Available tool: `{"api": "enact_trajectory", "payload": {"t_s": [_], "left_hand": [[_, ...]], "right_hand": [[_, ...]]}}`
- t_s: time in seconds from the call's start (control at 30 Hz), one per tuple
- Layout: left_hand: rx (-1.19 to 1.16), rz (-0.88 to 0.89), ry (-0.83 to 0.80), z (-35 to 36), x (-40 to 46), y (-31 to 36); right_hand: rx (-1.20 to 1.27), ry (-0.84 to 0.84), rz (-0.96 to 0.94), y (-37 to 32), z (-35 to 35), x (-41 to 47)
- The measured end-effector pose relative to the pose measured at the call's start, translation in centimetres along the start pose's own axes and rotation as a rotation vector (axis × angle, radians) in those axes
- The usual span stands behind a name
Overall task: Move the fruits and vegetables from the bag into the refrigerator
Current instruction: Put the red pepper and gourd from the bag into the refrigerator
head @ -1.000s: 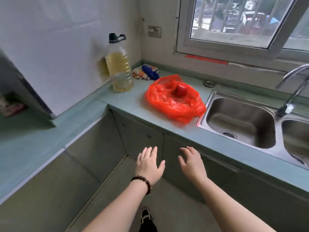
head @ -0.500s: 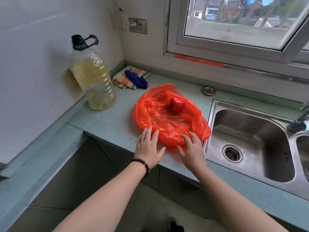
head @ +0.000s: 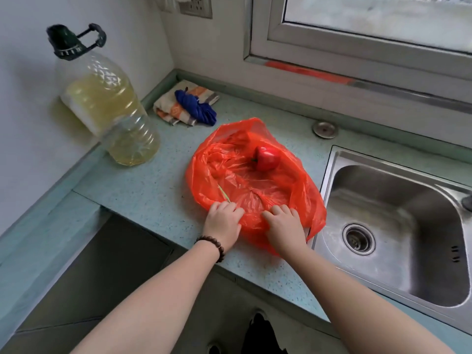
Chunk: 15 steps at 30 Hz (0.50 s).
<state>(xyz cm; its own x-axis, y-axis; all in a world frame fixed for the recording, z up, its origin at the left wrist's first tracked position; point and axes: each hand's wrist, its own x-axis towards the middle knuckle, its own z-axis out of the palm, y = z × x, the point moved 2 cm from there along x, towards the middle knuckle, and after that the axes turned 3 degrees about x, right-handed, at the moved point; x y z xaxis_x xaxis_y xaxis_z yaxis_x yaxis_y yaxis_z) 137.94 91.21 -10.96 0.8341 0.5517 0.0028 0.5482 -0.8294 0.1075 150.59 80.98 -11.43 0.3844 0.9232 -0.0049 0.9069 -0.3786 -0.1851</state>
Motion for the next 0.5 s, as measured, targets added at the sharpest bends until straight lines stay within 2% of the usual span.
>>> {"api": "enact_trajectory", "payload": {"t_s": [0.1, 0.17, 0.23, 0.33, 0.4, 0.5], "left_hand": [[-0.074, 0.028, 0.141, 0.5, -1.8, -0.3], [-0.100, 0.042, 0.180, 1.4, -3.5, -0.6], [-0.105, 0.032, 0.143, 2.7, -5.1, -1.2], [-0.113, -0.014, -0.045, 3.8, -6.9, -1.8], [-0.121, -0.025, -0.127, 4.2, -7.6, -1.8], [-0.116, -0.073, -0.081, 3.7, -7.4, -1.2]], "right_hand": [[0.042, 0.151, -0.071, -0.2, 0.4, -1.2], [0.067, 0.152, -0.141, -0.6, 0.9, -2.3], [0.087, 0.061, -0.172, -0.8, 1.8, -3.6], [0.036, -0.113, -0.158, -0.6, 3.3, -5.1], [0.023, -0.162, -0.153, -0.8, 3.5, -5.5], [0.139, -0.159, -0.118, -1.1, 2.8, -5.0]]}}
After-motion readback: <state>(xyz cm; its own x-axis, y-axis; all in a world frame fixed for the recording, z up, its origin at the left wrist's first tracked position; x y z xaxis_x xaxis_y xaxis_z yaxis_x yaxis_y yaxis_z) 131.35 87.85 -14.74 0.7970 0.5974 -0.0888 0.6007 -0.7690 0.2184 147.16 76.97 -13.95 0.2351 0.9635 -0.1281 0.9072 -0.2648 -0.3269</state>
